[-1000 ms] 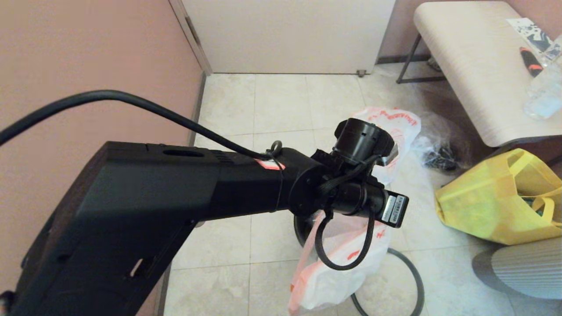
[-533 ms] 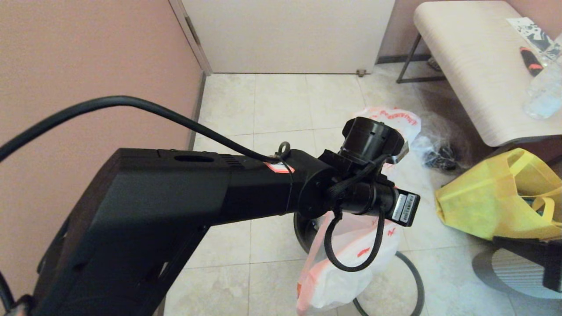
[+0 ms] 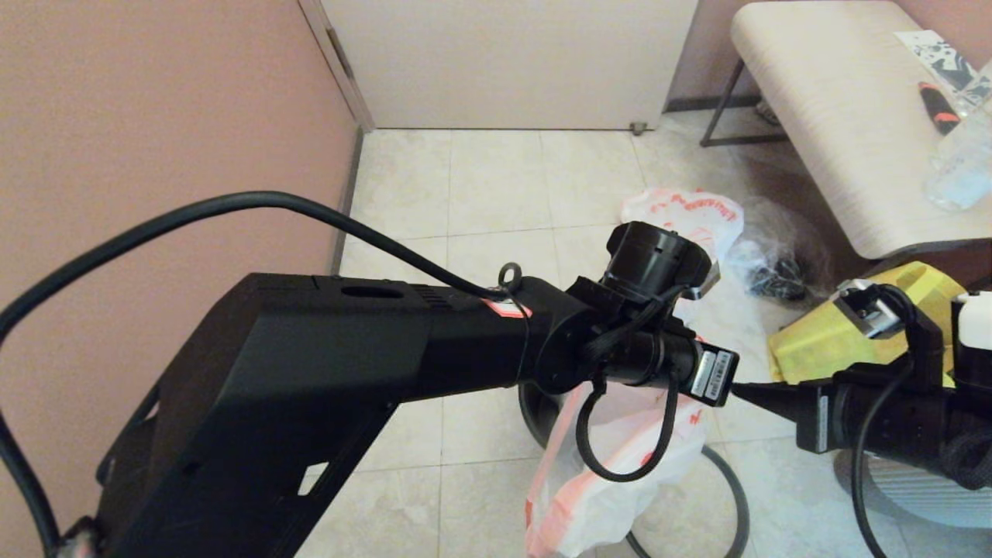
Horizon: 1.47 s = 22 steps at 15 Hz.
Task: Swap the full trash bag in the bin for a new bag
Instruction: Put the new garbage bag on the trash can
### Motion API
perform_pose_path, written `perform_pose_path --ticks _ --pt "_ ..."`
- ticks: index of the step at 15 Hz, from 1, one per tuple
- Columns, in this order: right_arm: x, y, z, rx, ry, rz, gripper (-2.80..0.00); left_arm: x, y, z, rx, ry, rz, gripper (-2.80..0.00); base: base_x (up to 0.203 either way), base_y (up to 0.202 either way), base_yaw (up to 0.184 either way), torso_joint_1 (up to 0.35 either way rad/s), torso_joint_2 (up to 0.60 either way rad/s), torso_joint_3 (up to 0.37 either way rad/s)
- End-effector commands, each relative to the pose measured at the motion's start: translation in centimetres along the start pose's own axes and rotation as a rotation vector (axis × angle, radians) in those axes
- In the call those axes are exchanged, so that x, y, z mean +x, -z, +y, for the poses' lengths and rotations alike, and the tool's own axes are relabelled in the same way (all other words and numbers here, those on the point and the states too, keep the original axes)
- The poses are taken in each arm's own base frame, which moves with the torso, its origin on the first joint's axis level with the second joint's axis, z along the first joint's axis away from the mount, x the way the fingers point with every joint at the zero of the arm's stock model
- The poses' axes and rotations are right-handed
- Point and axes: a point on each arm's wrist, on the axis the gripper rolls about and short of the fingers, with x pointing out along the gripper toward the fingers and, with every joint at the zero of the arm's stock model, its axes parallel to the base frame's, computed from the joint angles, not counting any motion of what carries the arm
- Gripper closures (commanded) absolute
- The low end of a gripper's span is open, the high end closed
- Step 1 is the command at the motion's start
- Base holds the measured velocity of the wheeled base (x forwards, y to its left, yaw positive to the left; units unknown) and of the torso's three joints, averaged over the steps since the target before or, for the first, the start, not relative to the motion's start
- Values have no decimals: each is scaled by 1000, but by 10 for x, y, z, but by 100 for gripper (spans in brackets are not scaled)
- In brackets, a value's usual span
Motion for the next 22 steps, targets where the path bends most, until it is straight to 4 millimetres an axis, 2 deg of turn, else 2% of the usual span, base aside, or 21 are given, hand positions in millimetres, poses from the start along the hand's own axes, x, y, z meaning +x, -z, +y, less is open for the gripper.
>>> perform_pose_path --ticks 1,7,12,15,21,22 --pt "12 4 5 -12 -52 34 -280 -2 -1 6 -10 -8 1 0 0 0 0 0 0 0" --pt "21 16 3 -90 -94 98 -280 -7 -5 20 -28 11 -10 0 0 0 0 0 0 0" --pt "41 5 -7 -159 -114 -26 -280 -19 -11 18 -32 45 -15 0 0 0 0 0 0 0" --pt "42 0 -19 -145 -179 -60 -280 -22 -10 15 -41 97 13 0 0 0 0 0 0 0" --pt "44 0 -29 -105 -154 -55 -280 -28 -15 13 -57 120 0 0 0 0 0 0 0 0" --pt "44 0 -29 -106 -152 -55 0 -29 -16 14 -61 121 -1 0 0 0 0 0 0 0"
